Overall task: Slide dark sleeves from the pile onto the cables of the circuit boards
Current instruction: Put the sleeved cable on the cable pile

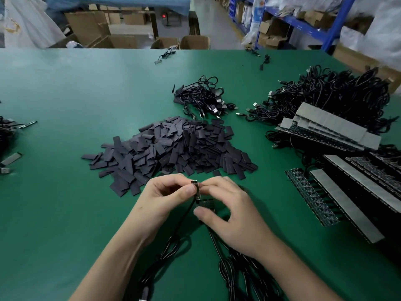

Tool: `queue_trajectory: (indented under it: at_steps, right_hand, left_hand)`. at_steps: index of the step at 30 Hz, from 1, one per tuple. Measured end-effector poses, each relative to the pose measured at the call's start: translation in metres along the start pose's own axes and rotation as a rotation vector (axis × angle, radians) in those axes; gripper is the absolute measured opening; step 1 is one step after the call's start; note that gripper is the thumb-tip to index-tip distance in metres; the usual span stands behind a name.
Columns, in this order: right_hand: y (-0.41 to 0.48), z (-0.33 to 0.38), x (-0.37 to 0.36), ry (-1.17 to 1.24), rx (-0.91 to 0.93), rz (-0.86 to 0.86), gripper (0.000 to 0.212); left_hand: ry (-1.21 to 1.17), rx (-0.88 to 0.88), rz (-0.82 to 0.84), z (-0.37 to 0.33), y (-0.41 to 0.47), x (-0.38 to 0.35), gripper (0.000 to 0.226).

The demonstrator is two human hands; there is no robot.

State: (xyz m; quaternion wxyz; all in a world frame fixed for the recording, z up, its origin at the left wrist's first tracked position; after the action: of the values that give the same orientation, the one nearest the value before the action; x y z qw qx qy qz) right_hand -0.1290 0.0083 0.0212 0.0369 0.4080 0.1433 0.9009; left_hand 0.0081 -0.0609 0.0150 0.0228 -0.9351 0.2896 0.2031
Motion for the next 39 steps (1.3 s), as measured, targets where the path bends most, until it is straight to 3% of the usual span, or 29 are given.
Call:
queue_trajectory:
  at_steps: [5, 8, 14, 16, 18, 21, 26, 34, 39]
  right_hand:
    - [-0.005, -0.008, -0.011, 0.343, -0.196, 0.099, 0.033]
    - [-0.002, 0.001, -0.012, 0.626, -0.156, 0.158, 0.025]
    - [0.003, -0.006, 0.029, 1.469, -0.121, 0.214, 0.031]
    - [0.005, -0.016, 0.042, 1.619, -0.147, 0.245, 0.033]
    - [0.004, -0.038, 0.045, 1.474, -0.29, 0.177, 0.037]
    - [0.0, -0.065, 0.043, 1.051, -0.455, 0.057, 0.037]
    - [-0.001, -0.078, 0.037, 0.546, -0.486, 0.012, 0.044]
    - [0.0, -0.082, 0.04, 0.355, -0.472, -0.157, 0.046]
    - [0.001, -0.078, 0.041, 0.315, -0.447, -0.172, 0.042]
  left_hand:
    - [0.017, -0.029, 0.007, 0.005, 0.0, -0.011, 0.028]
    - [0.004, -0.021, 0.009, 0.005, -0.001, -0.013, 0.034]
    - [0.357, -0.107, -0.06, -0.002, 0.0, -0.011, 0.041]
    - [0.481, -0.148, -0.053, -0.002, -0.001, -0.013, 0.033]
    - [0.609, -0.192, -0.025, -0.001, -0.001, -0.017, 0.016]
    - [0.819, -0.195, 0.05, 0.006, -0.002, -0.031, 0.026]
    - [1.247, -0.232, 0.081, 0.011, 0.007, -0.058, 0.029]
    - [1.565, -0.16, 0.029, 0.021, 0.038, -0.091, 0.039]
    - [1.521, -0.143, -0.008, 0.025, 0.037, -0.083, 0.029]
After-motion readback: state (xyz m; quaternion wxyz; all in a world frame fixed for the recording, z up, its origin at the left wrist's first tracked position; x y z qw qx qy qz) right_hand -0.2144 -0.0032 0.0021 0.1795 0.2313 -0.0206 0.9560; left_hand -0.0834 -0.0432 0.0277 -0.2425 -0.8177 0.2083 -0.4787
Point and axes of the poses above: each hand's wrist, its own y-axis towards the middle knuckle, its own x-axis out of the back of the hand, z = x × y, the point moved 7 cm from there along y, towards the middle knuckle, and after that the axes turned 12 degrees about -y, right-handed, at the moved point
